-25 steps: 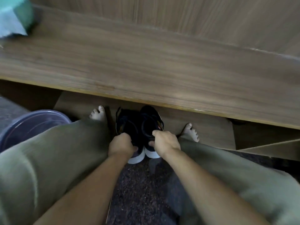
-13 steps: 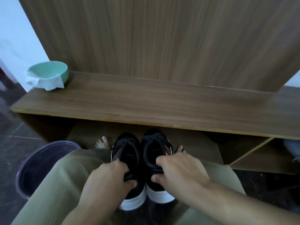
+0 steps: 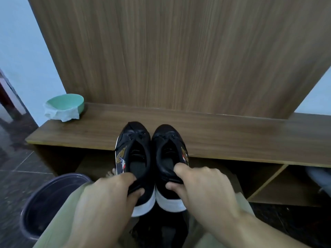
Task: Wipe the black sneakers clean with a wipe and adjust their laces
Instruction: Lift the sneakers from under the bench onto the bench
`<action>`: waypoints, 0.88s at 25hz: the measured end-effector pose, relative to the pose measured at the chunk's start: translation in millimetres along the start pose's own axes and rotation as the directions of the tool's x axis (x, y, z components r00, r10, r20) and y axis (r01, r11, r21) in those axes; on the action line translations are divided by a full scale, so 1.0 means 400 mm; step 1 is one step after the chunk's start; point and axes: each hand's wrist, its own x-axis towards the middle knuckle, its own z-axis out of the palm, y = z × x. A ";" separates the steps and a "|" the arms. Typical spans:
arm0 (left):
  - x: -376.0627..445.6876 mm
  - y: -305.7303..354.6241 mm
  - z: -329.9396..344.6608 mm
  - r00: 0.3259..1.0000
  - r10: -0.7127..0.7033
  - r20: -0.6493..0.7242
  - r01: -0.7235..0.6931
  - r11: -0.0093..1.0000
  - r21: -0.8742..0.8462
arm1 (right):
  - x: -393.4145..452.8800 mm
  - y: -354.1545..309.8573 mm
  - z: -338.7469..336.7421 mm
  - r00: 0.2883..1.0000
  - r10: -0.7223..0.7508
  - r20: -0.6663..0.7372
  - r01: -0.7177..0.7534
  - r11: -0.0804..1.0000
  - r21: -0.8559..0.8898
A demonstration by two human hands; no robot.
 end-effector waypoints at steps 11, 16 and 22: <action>0.445 -0.070 0.251 0.991 0.042 -0.127 -0.038 0.999 0.035 | 0.355 0.094 0.359 0.978 0.193 -0.082 -0.191 0.981 0.034; 0.529 -0.062 0.251 0.987 0.086 -0.134 -0.073 0.992 0.100 | 0.412 0.128 0.382 0.983 0.177 -0.058 -0.171 0.980 0.100; 0.542 -0.056 0.216 0.998 -0.058 0.023 0.058 0.998 -0.005 | 0.409 0.140 0.367 0.985 0.142 -0.101 -0.119 0.971 0.208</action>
